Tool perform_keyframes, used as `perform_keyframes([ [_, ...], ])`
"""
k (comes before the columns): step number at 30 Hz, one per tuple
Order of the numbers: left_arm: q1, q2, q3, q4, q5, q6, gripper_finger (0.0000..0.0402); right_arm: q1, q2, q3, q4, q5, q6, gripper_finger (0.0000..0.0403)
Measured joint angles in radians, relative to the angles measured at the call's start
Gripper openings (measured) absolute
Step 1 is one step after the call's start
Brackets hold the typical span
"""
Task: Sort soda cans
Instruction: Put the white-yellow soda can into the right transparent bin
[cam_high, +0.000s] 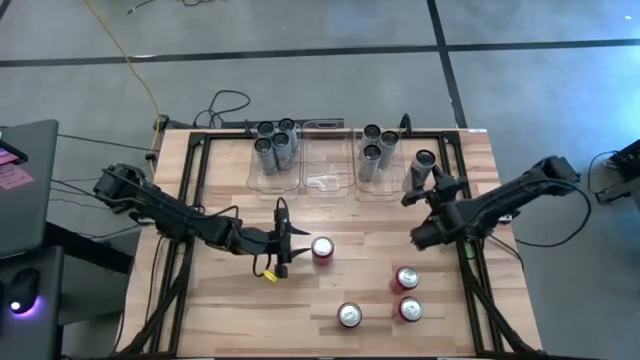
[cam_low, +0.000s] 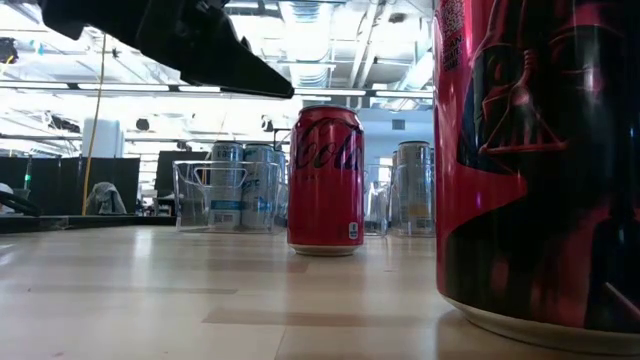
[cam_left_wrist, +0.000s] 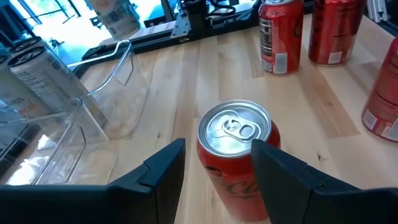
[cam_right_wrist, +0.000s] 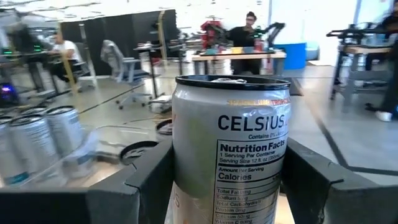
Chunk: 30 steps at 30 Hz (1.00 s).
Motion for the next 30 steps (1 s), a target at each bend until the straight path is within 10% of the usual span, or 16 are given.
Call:
perform_keyframes([
  [13,0.0,0.0,0.0,-0.01,0.0,0.037,0.0178,-0.141,0.0,0.053,0.634,0.0,-0.764,0.0255],
  [30,0.0,0.0,0.0,-0.054,0.001,0.024,0.0178,-0.281,0.197,0.068,0.884,-0.055,-0.878,0.0255],
])
